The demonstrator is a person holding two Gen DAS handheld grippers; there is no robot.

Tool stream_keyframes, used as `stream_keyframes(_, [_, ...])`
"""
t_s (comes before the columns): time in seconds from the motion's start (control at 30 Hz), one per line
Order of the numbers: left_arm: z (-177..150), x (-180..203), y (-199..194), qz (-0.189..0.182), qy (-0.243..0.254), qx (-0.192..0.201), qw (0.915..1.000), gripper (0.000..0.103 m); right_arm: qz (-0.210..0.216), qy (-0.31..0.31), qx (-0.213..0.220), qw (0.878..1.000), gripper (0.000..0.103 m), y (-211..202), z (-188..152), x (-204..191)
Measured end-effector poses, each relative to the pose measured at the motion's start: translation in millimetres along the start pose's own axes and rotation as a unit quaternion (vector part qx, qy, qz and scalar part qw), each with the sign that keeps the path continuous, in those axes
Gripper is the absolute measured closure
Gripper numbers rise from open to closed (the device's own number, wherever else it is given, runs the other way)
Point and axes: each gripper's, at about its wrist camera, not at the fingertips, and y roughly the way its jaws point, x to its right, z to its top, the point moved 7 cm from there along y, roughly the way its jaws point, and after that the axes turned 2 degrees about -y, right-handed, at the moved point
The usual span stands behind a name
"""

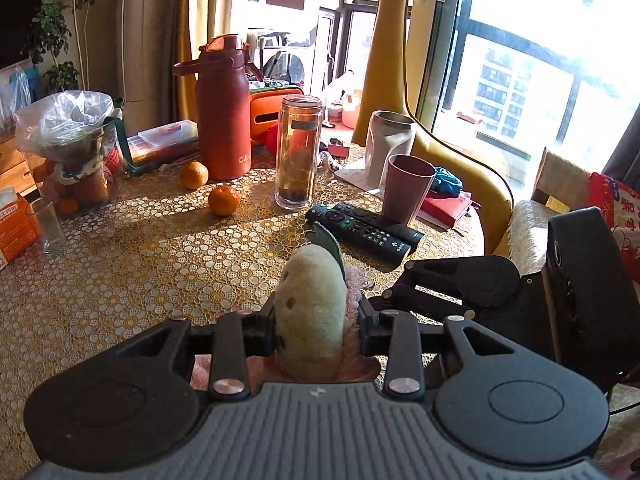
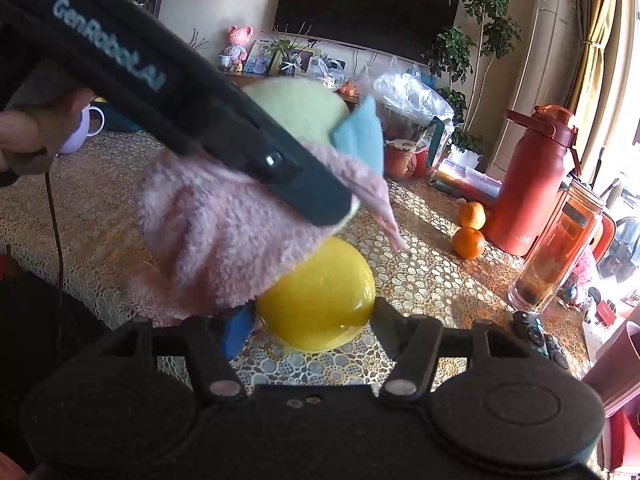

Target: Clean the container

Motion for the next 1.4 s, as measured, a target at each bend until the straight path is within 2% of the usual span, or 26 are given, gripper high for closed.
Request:
stream_keyframes(0.13, [2, -15, 9, -0.006, -0.031, -0.003, 0.9995, 0.068, 0.005, 0.01, 0.003, 1.0, 0.041, 0, 0, 4])
stream_keyframes(0.3, [4, -37, 18, 0.006, -0.065, -0.009, 0.9979, 0.067, 0.011, 0.011, 0.01, 1.0, 0.041, 0, 0, 6])
stream_keyframes(0.53, [-18, -64, 51, 0.042, -0.079, -0.053, 0.9946, 0.068, 0.016, 0.009, 0.016, 1.0, 0.041, -1, -2, 7])
stream_keyframes(0.63, [-31, -79, 62, 0.049, -0.104, -0.069, 0.991, 0.068, 0.019, 0.016, 0.015, 1.0, 0.041, -3, -5, 9])
stream_keyframes(0.73, [-48, -97, 71, 0.076, -0.118, -0.096, 0.9854, 0.068, 0.021, 0.024, 0.013, 0.999, 0.041, -5, -7, 12])
stream_keyframes(0.83, [-58, -110, 67, 0.085, -0.134, -0.098, 0.9825, 0.067, 0.022, 0.03, 0.012, 0.999, 0.041, -6, -9, 13])
stream_keyframes(0.97, [-54, -112, 46, 0.09, -0.129, -0.081, 0.9843, 0.065, 0.023, 0.039, 0.011, 0.999, 0.041, -6, -8, 15])
stream_keyframes(1.0, [-53, -111, 40, 0.095, -0.123, -0.078, 0.9848, 0.061, 0.023, 0.039, 0.01, 0.999, 0.041, -6, -7, 15])
stream_keyframes(1.1, [-54, -108, 22, 0.107, -0.107, -0.069, 0.9861, 0.035, 0.021, 0.036, 0.009, 0.999, 0.041, -5, -6, 13])
stream_keyframes(1.2, [-58, -103, 5, 0.103, -0.109, -0.063, 0.9867, 0.031, 0.019, 0.036, 0.008, 0.999, 0.041, -5, -5, 12])
stream_keyframes(1.3, [-67, -95, -10, 0.093, -0.132, -0.059, 0.9851, 0.02, 0.018, 0.033, 0.007, 0.999, 0.041, -5, -5, 11])
stream_keyframes(1.4, [-80, -78, -19, 0.072, -0.135, -0.059, 0.9865, 0.02, 0.017, 0.031, 0.006, 0.999, 0.041, -5, -4, 11])
